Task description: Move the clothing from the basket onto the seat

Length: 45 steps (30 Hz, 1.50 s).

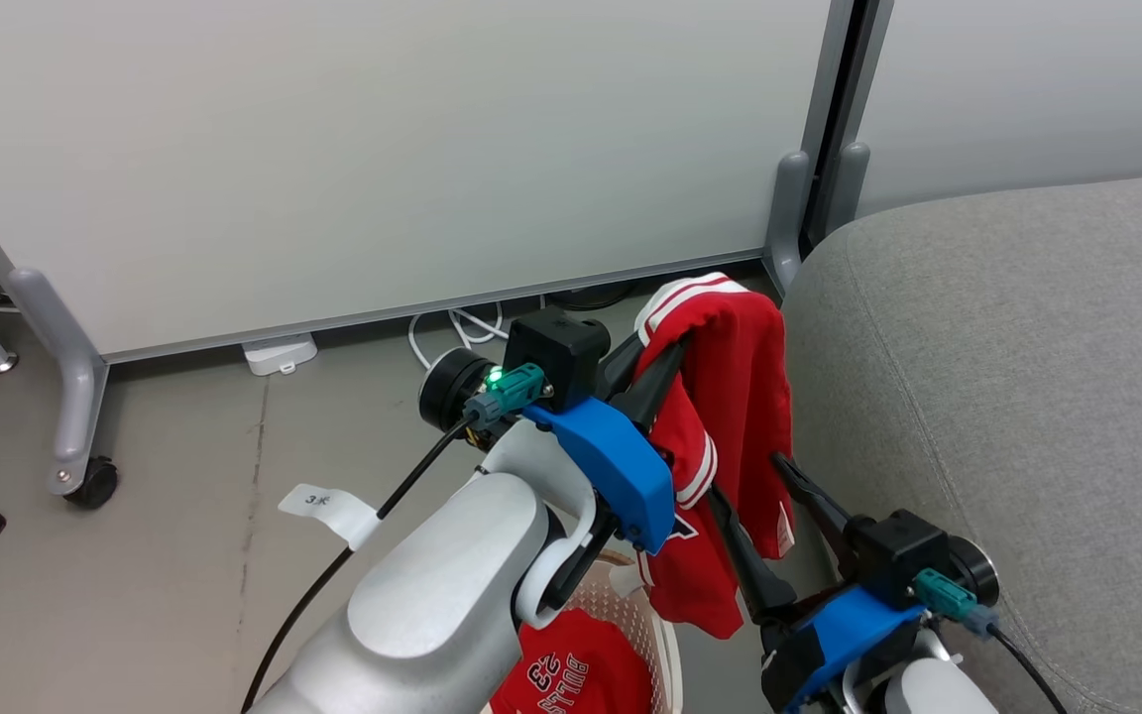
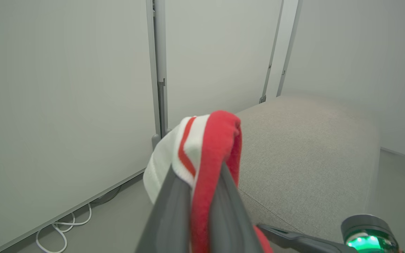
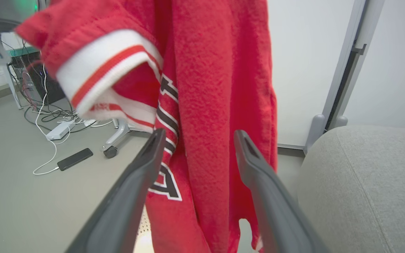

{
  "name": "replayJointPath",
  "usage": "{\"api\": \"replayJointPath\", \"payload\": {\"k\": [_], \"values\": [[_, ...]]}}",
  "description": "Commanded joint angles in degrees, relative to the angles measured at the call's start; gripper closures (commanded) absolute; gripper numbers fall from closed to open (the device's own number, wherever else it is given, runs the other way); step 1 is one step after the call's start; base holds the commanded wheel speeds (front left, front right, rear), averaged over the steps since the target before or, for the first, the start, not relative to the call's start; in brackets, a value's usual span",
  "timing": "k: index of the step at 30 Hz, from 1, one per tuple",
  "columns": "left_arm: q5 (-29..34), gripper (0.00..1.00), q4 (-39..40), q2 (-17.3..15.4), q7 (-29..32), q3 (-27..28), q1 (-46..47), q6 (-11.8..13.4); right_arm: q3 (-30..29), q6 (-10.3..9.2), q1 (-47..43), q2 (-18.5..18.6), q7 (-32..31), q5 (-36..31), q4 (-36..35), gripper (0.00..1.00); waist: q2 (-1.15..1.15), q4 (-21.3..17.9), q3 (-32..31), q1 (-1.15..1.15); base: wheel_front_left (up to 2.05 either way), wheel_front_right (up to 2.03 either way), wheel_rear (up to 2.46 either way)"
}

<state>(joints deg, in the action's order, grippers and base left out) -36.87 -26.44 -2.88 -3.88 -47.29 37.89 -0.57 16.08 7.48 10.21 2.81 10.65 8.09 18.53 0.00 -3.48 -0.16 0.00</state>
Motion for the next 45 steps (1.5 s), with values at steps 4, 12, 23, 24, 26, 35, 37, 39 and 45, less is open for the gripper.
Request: {"api": "replayJointPath", "payload": {"k": [4,12,23,24,26,35,37,39,45], "values": [[-0.6,1.00,-0.1,0.0,-0.2,-0.7,1.4,0.2,0.5,0.03,3.6,0.1,-0.6,0.4,4.1,0.00,0.00,0.3,0.4,0.00,0.00,0.00,0.00],[-2.0,1.00,-0.1,0.0,-0.5,-2.5,2.5,0.5,0.9,0.03,11.4,0.1,0.0,2.0,15.3,0.00,0.00,1.4,1.2,0.00,0.00,0.00,0.00],[-3.4,1.00,-0.6,0.0,-1.0,-4.3,3.2,0.9,2.9,0.03,17.7,0.1,2.2,5.0,24.4,0.00,0.00,1.7,1.4,0.00,0.00,0.00,0.00],[-3.5,1.00,-0.7,0.0,-0.9,-4.4,3.3,0.9,3.3,0.03,18.0,0.1,2.1,5.7,25.0,0.00,0.00,1.7,1.3,0.00,0.00,0.00,0.00],[-3.7,1.00,-0.9,0.0,-1.0,-4.5,3.3,1.0,4.1,0.03,18.7,0.1,2.4,6.9,26.3,0.48,0.00,1.6,1.2,0.00,0.00,0.00,0.00],[-4.4,1.00,-1.8,0.0,-1.1,-5.0,3.6,1.2,6.7,0.03,20.0,0.1,3.8,10.1,28.9,1.00,0.00,1.1,1.0,0.00,0.00,0.00,0.00],[-4.5,1.00,-1.9,0.0,-1.0,-5.2,3.6,1.3,7.1,0.03,20.3,0.1,4.0,10.5,29.4,1.00,0.00,1.0,1.0,0.00,0.00,0.00,0.00],[-4.7,1.00,-2.1,0.0,-1.0,-5.3,3.5,1.3,7.3,0.03,20.4,0.1,4.1,10.8,29.9,1.00,0.00,1.0,0.9,0.00,0.00,0.00,0.00],[-5.0,1.00,-2.0,0.0,-1.3,-5.5,3.4,1.7,7.8,0.03,20.7,0.1,4.4,11.6,30.7,1.00,0.00,0.9,0.8,0.00,0.00,0.00,0.00]]}}
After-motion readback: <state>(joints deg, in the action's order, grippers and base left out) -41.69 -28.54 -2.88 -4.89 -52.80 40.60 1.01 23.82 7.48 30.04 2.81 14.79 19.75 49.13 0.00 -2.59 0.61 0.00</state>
